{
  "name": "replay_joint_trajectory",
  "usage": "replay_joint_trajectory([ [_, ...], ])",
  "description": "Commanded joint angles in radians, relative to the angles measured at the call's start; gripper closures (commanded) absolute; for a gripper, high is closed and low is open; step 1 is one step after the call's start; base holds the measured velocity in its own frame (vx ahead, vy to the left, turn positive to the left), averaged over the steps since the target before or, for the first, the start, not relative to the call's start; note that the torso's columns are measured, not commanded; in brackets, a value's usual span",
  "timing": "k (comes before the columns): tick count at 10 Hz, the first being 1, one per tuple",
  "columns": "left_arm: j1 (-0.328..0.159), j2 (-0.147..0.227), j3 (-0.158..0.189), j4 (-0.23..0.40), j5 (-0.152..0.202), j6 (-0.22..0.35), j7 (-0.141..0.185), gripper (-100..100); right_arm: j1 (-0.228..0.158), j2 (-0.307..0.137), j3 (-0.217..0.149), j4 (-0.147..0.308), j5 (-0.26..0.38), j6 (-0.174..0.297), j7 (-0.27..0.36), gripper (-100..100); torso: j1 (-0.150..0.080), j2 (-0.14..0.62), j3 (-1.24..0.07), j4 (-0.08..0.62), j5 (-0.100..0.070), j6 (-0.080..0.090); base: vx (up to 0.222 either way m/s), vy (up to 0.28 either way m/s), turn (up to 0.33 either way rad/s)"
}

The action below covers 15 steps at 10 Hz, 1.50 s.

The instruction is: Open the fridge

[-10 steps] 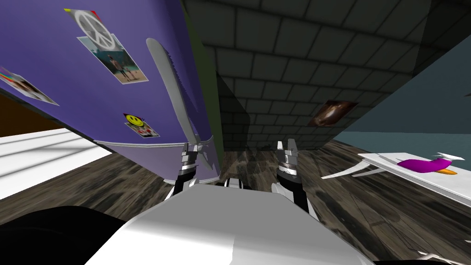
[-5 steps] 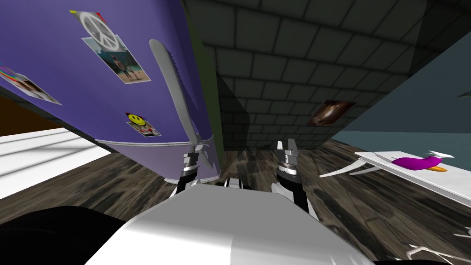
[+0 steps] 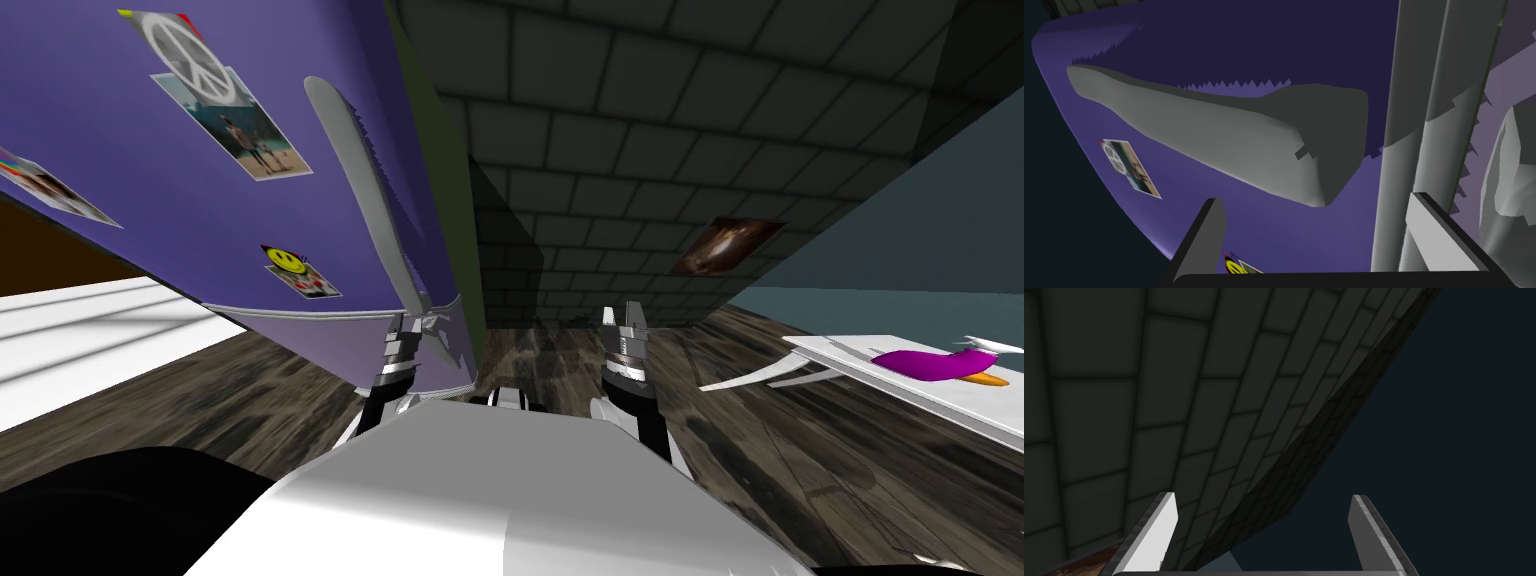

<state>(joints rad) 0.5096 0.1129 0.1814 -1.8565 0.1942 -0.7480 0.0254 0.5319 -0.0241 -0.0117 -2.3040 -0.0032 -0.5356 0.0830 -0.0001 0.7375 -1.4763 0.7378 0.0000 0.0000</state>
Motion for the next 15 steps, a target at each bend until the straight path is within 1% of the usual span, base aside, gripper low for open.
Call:
replay_joint_trajectory([
  [1, 0.044, 0.023, 0.036, -0.047, 0.017, 0.059, 0.0, -100, 0.0, 0.0, 0.0, 0.0, 0.0, 0.0, 0.0, 0, 0.001, 0.0, 0.0, 0.0, 0.0, 0.0, 0.067, -0.047, 0.032],
  [8, 0.156, 0.056, 0.131, -0.177, 0.058, 0.232, -0.009, -100, 0.0, 0.0, 0.0, 0.0, 0.0, 0.0, 0.0, 0, 0.0, 0.0, 0.0, 0.0, 0.0, 0.0, 0.052, -0.055, 0.036],
  [15, 0.251, 0.094, 0.212, -0.283, 0.093, 0.382, -0.017, -100, 0.0, 0.0, 0.0, 0.0, 0.0, 0.0, 0.0, 0, 0.0, 0.001, 0.0, 0.0, 0.0, 0.0, 0.045, -0.049, 0.03],
])
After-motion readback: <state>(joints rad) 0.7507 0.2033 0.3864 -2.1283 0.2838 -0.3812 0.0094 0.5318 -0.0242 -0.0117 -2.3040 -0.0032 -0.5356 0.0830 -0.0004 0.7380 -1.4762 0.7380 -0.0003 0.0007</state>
